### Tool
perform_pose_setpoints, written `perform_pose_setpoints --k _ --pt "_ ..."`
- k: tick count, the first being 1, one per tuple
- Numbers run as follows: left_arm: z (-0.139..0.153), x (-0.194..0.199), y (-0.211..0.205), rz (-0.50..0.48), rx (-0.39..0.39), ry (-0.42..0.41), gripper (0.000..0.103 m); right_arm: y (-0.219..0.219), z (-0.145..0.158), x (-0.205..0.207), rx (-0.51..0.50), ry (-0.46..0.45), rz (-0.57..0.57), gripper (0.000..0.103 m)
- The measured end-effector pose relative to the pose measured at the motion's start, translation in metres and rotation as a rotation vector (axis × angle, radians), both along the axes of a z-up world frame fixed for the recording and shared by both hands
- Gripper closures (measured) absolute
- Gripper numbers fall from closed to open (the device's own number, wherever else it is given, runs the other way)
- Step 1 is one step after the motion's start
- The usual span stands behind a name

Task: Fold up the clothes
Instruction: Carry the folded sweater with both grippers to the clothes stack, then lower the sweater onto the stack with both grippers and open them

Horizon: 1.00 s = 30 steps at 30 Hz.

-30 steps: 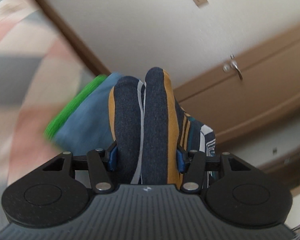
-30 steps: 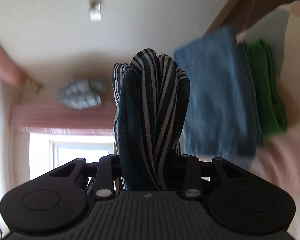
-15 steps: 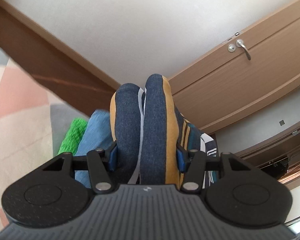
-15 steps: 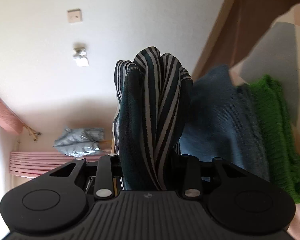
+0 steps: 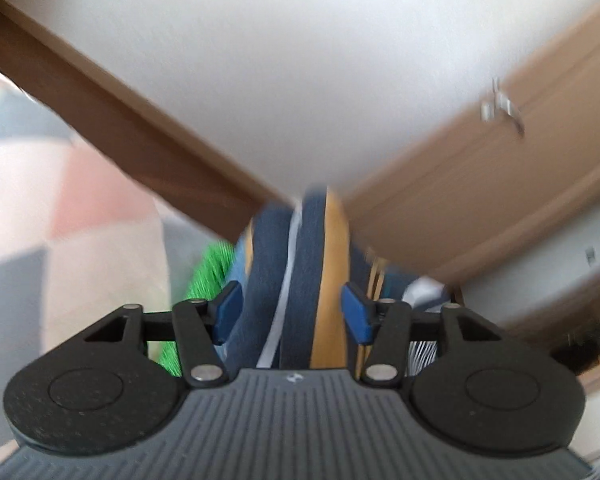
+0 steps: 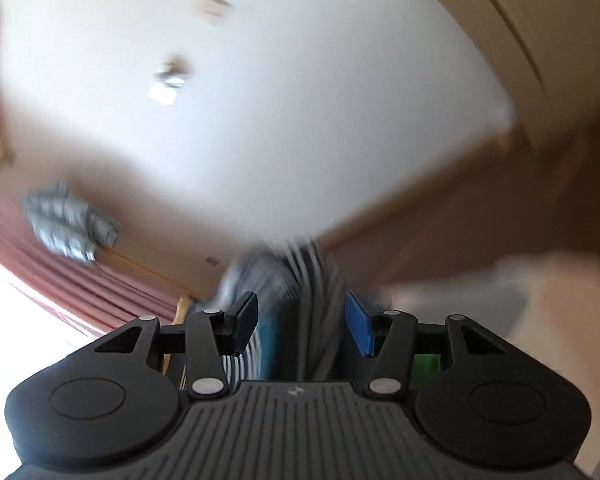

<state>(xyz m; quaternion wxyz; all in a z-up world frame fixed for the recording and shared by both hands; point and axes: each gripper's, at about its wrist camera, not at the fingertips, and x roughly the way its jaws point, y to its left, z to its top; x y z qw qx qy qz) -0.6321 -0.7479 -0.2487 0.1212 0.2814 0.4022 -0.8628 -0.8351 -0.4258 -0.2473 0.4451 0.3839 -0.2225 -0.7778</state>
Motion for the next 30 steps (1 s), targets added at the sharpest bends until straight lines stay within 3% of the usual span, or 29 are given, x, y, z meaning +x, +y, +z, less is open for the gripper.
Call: perform_pose_setpoints --k 4,7,9,11,13,16,17,19,24,26,29,30 --pt "0.032 -0.023 0.026 0.004 -0.135 0.050 0.057 -0.056 0.031 0.027 0.115 0.338 0.164 0.054" --pt "0.030 -0.063 0.063 -0.065 -0.274 0.018 0.063 -0.099 0.024 0.053 0.227 0.499 0.244 0.078" --pt "0.016 -0.083 0.077 -0.073 -0.286 0.022 0.066 -0.110 0.008 0.051 0.270 0.552 0.265 0.086" --pt "-0.003 -0.093 0.078 -0.030 -0.284 0.022 0.067 -0.099 -0.009 0.035 0.278 0.550 0.277 0.086" --pt "-0.024 -0.093 0.069 0.020 -0.260 0.033 0.080 -0.093 -0.022 0.025 0.273 0.525 0.285 0.087" --pt "-0.056 -0.078 0.047 0.105 -0.147 0.057 0.100 -0.075 -0.037 0.014 0.225 0.459 0.286 0.098" --pt "-0.066 -0.072 0.040 0.126 -0.104 0.071 0.100 -0.076 -0.042 0.009 0.211 0.434 0.283 0.103" --pt "-0.081 -0.066 0.031 0.150 -0.042 0.091 0.100 -0.082 -0.051 -0.014 0.186 0.376 0.271 0.103" --pt "-0.086 -0.078 0.026 0.140 -0.056 0.039 0.100 -0.091 -0.059 -0.077 0.106 0.117 0.215 0.103" --pt "-0.079 -0.081 0.022 0.133 -0.047 0.021 0.100 -0.093 -0.052 -0.088 0.098 0.052 0.225 0.103" --pt "-0.059 -0.078 0.029 0.115 -0.065 0.027 0.100 -0.082 -0.025 -0.089 0.088 0.089 0.248 0.100" --pt "-0.052 -0.074 0.031 0.113 -0.080 0.035 0.094 -0.080 -0.014 -0.085 0.084 0.131 0.253 0.089"
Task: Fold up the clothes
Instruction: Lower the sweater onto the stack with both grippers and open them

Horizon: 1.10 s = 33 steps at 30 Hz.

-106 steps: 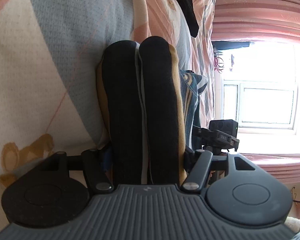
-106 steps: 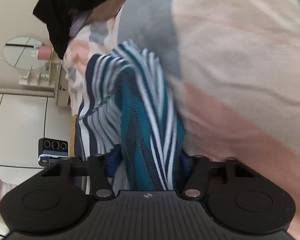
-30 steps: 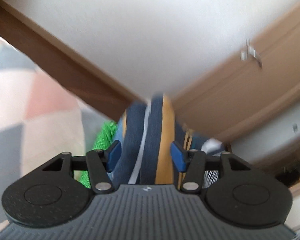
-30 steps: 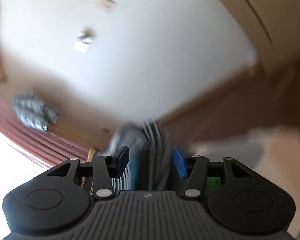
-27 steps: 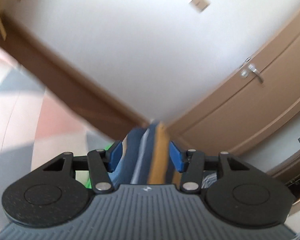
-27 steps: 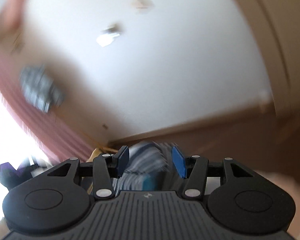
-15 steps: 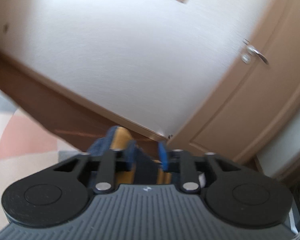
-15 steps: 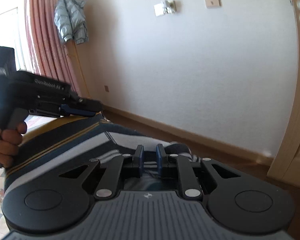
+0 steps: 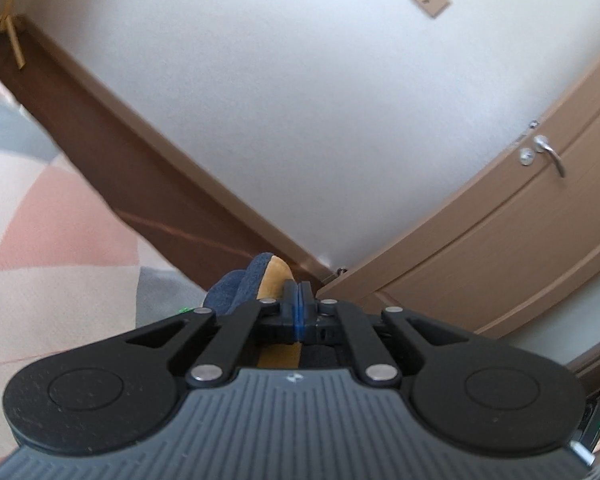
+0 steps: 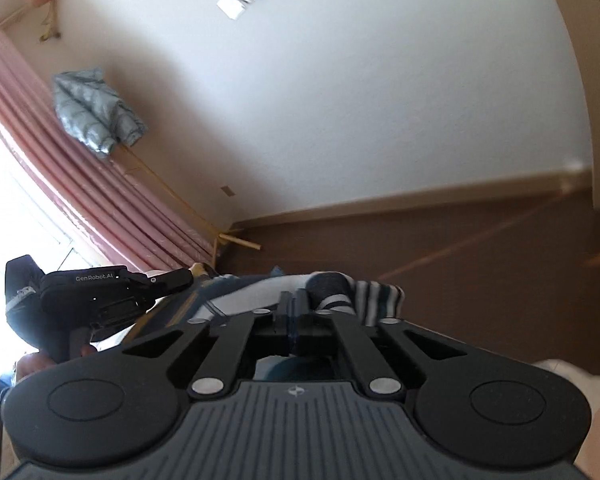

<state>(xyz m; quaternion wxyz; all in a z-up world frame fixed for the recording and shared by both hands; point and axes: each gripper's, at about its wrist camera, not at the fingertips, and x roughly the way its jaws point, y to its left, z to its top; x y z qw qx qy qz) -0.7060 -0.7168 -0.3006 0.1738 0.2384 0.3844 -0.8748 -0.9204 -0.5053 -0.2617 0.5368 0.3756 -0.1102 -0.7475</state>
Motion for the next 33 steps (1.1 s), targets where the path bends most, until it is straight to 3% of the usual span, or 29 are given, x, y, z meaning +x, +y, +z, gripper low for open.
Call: perform_pose_setpoints --k 2,6,10,13,14,15,17,19,21,27,30,33 --pt "0.017 0.014 0.008 -0.002 -0.047 0.005 0.080 0.019 0.016 0.014 -0.024 0.075 0.022 0.079" --pt "0.045 0.050 0.038 0.015 -0.161 -0.058 0.080 0.057 0.040 0.054 -0.057 0.132 0.058 0.065" --pt "0.055 0.092 0.085 0.068 -0.202 -0.109 0.077 0.093 0.042 0.101 -0.025 0.218 0.093 0.065" --pt "0.045 0.107 0.114 0.080 -0.224 -0.144 0.077 0.103 0.027 0.124 0.043 0.278 0.138 0.065" --pt "0.036 0.107 0.117 0.083 -0.215 -0.177 0.077 0.100 0.020 0.126 0.082 0.293 0.149 0.065" --pt "0.032 0.107 0.119 0.095 -0.210 -0.196 0.084 0.096 0.012 0.128 0.121 0.308 0.158 0.065" --pt "0.026 0.108 0.121 0.131 -0.204 -0.217 0.089 0.097 0.013 0.128 0.128 0.327 0.176 0.065" --pt "0.037 0.112 0.128 0.153 -0.202 -0.197 0.082 0.102 0.025 0.129 0.106 0.349 0.163 0.065" --pt "0.052 0.114 0.143 0.169 -0.240 -0.216 0.067 0.112 0.037 0.131 0.094 0.343 0.144 0.061" --pt "0.081 0.118 0.202 0.170 -0.318 -0.379 0.055 0.139 0.046 0.154 0.164 0.304 0.060 0.044" --pt "0.082 0.122 0.239 0.168 -0.379 -0.476 0.054 0.159 0.043 0.174 0.163 0.320 0.031 0.044" --pt "0.086 0.134 0.272 0.166 -0.389 -0.519 0.050 0.179 0.048 0.193 0.172 0.293 0.007 0.042"
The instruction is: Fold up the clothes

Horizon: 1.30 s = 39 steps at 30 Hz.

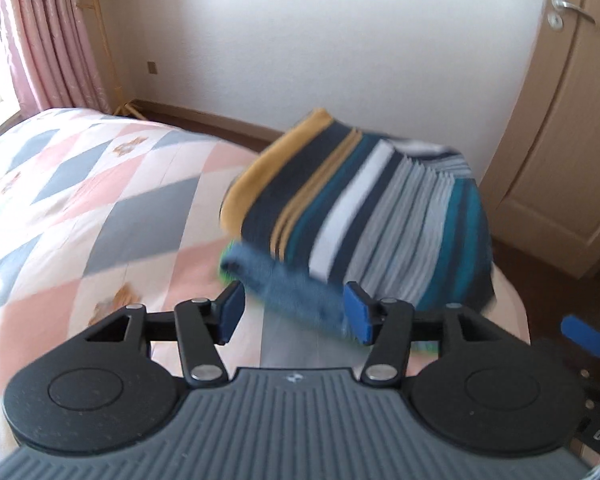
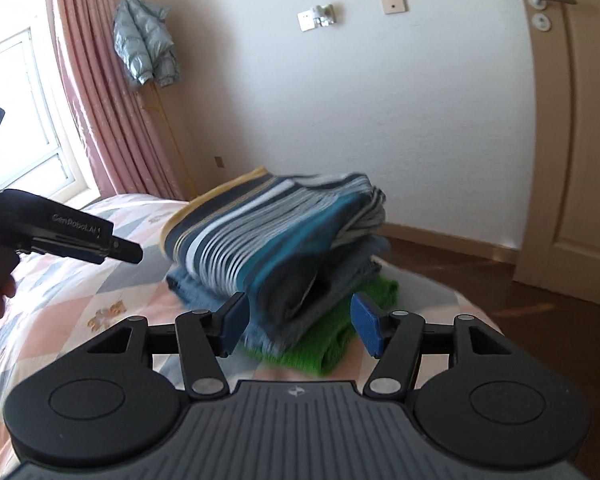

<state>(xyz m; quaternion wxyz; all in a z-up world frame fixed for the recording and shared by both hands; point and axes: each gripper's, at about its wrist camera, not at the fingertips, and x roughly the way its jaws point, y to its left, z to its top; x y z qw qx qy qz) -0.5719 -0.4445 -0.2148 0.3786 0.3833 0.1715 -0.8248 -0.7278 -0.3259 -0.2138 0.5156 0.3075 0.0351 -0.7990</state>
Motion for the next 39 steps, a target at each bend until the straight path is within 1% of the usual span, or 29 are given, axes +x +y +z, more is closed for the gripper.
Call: perform_pose_setpoints --k 1,2,3,5,6,7,8,9,11,13,15,17,18,19,20,22,27,30,33,34,36,39 --pt "0.004 0.006 0.011 0.002 -0.001 -0.007 0.048 0.008 0.004 0.006 -0.006 -0.014 -0.012 0.040" --pt "0.011 0.013 0.021 0.005 -0.004 -0.015 0.044 0.015 0.011 0.013 -0.012 -0.025 -0.023 0.036" --pt "0.019 0.020 0.031 0.010 -0.012 -0.026 0.040 0.021 0.019 0.019 -0.018 -0.029 -0.026 0.036" --pt "0.036 0.033 0.048 0.016 -0.034 -0.050 0.037 0.033 0.039 0.035 -0.031 -0.022 -0.034 0.034" --pt "0.046 0.042 0.056 0.021 -0.042 -0.054 0.033 0.039 0.050 0.043 -0.036 -0.015 -0.038 0.030" --pt "0.057 0.051 0.064 0.026 -0.046 -0.051 0.031 0.044 0.061 0.051 -0.042 -0.011 -0.039 0.028" --pt "0.068 0.060 0.070 0.031 -0.046 -0.041 0.026 0.049 0.072 0.059 -0.047 -0.009 -0.038 0.024" --pt "0.079 0.070 0.075 0.037 -0.044 -0.029 0.020 0.053 0.082 0.066 -0.050 -0.009 -0.039 0.024" --pt "0.099 0.089 0.085 0.050 -0.039 -0.003 0.015 0.059 0.100 0.079 -0.048 -0.008 -0.039 0.020" --pt "0.116 0.105 0.094 0.054 -0.035 0.013 0.014 0.064 0.116 0.091 -0.051 0.000 -0.042 0.018" --pt "0.132 0.121 0.104 0.057 -0.045 0.019 0.010 0.067 0.130 0.102 -0.044 0.004 -0.044 0.010" --pt "0.146 0.134 0.114 0.057 -0.053 0.024 0.007 0.070 0.143 0.112 -0.038 -0.005 -0.056 0.008" --pt "0.151 0.140 0.118 0.055 -0.055 0.027 0.005 0.072 0.148 0.116 -0.035 -0.013 -0.061 0.003" --pt "0.157 0.147 0.123 0.052 -0.059 0.029 0.004 0.074 0.154 0.121 -0.031 -0.026 -0.065 0.002" --pt "0.163 0.152 0.128 0.049 -0.067 0.028 0.001 0.076 0.159 0.125 -0.022 -0.034 -0.067 0.002" --pt "0.173 0.161 0.138 0.041 -0.084 0.025 0.001 0.080 0.169 0.133 -0.004 -0.050 -0.069 0.002" --pt "0.191 0.175 0.159 0.002 -0.120 0.040 0.001 0.092 0.189 0.153 0.050 -0.023 -0.085 0.000" --pt "0.198 0.177 0.173 -0.007 -0.171 0.029 0.001 0.100 0.195 0.160 0.072 0.001 -0.115 0.000" --pt "0.199 0.178 0.190 -0.001 -0.237 0.017 0.001 0.105 0.197 0.164 0.103 0.011 -0.145 0.000" --pt "0.198 0.179 0.194 0.005 -0.242 0.011 0.001 0.106 0.196 0.165 0.117 0.013 -0.156 0.000" --pt "0.194 0.179 0.199 0.010 -0.223 -0.009 0.001 0.109 0.194 0.166 0.138 0.012 -0.181 0.000" --pt "0.185 0.182 0.200 -0.022 -0.141 -0.008 0.001 0.113 0.189 0.163 0.154 -0.033 -0.207 0.000"
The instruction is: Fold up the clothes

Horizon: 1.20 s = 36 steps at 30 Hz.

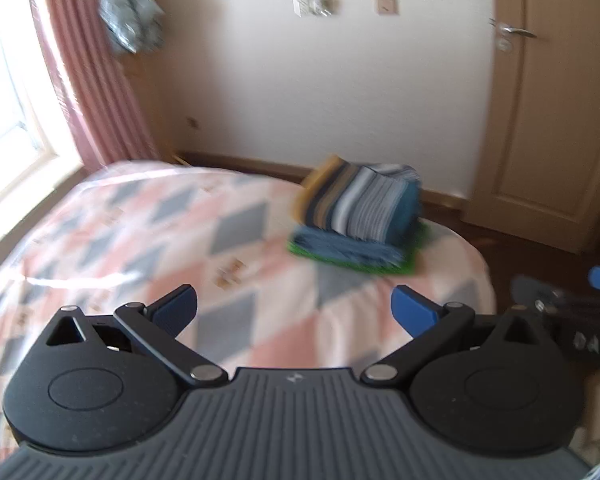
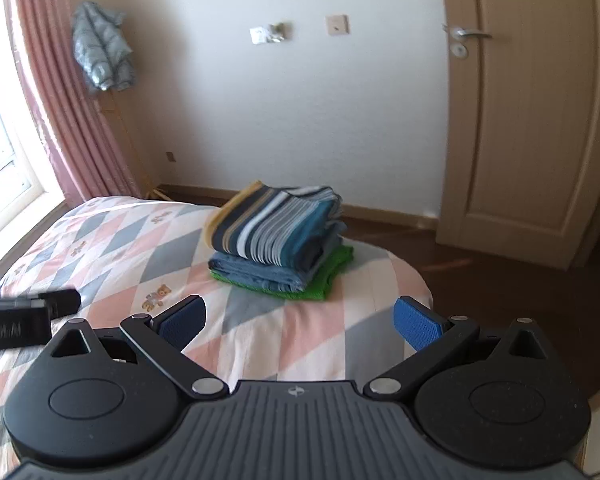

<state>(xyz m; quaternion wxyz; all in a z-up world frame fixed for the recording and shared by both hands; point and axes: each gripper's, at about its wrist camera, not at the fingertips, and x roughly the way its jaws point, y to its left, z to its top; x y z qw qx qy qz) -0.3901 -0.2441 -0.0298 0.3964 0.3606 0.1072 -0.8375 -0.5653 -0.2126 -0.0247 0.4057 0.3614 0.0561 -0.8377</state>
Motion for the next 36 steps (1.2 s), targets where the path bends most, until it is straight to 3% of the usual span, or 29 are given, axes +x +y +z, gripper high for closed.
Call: perform_pose_setpoints --k 5,10,15,20,36 --pt "-0.014 0.004 0.001 0.016 0.091 0.004 0.001 -0.005 -0.003 -0.009 0.069 -0.099 -0.041 0.000" --pt "-0.022 0.001 -0.001 0.047 0.108 -0.017 0.001 -0.011 -0.003 -0.009 0.091 -0.077 -0.002 0.000" --pt "-0.029 -0.011 -0.005 0.076 0.140 -0.039 0.001 -0.021 -0.011 -0.023 0.103 -0.117 0.029 0.000" --pt "-0.042 -0.035 -0.018 0.114 0.188 -0.080 0.001 -0.037 -0.024 -0.044 0.145 -0.138 0.067 0.000" --pt "-0.073 -0.128 -0.075 0.216 0.232 -0.152 0.001 -0.104 -0.063 -0.137 0.258 -0.176 0.198 0.000"
